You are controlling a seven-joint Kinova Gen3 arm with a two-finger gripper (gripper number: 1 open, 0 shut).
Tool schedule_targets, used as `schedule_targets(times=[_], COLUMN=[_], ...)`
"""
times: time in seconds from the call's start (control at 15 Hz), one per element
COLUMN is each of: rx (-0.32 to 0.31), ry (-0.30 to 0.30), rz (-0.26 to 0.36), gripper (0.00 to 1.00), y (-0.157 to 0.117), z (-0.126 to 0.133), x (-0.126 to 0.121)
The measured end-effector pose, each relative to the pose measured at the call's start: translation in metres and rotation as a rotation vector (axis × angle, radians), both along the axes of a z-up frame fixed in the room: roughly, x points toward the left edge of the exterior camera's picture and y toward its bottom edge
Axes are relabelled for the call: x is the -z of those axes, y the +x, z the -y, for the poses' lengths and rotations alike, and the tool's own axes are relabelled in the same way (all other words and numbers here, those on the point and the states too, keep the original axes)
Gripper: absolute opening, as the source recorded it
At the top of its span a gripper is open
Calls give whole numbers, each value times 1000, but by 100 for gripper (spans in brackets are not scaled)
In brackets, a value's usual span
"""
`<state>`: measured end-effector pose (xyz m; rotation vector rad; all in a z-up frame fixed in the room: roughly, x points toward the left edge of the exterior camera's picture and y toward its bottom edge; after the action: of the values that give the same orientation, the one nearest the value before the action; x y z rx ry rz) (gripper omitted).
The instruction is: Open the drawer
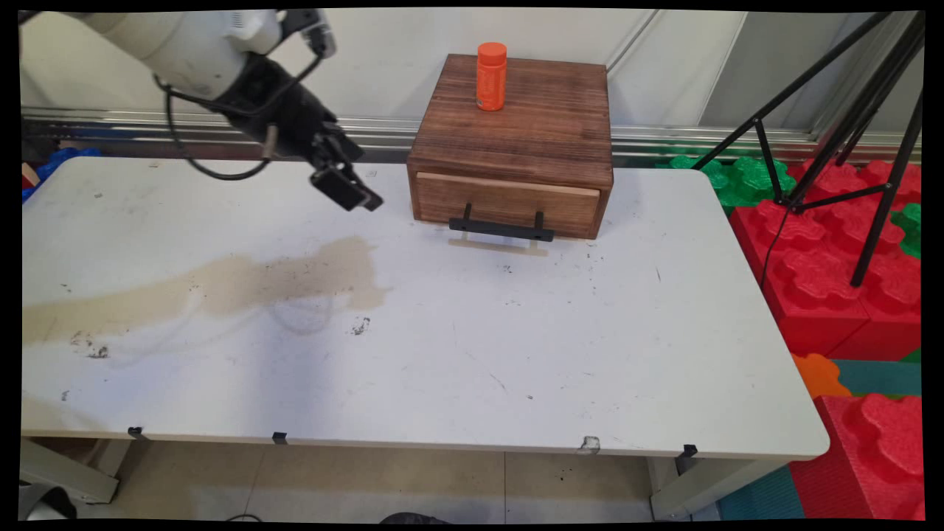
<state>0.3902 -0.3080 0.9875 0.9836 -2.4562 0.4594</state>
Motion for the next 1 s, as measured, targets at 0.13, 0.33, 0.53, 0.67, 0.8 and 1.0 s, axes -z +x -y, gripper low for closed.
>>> schedule_targets(times=[0.13, 0.33, 0.53, 0.67, 0.8, 1.0], rx=[0, -3, -5, -3, 2, 14], ry=[-8, -25, -37, -44, -46, -47], rz=[1, 2, 6, 10, 14, 22], gripper=[100, 100, 100, 100, 100, 100], y=[-11, -31, -49, -62, -71, -87], z=[9, 26, 41, 52, 59, 71], x=[2, 8, 14, 21, 26, 37])
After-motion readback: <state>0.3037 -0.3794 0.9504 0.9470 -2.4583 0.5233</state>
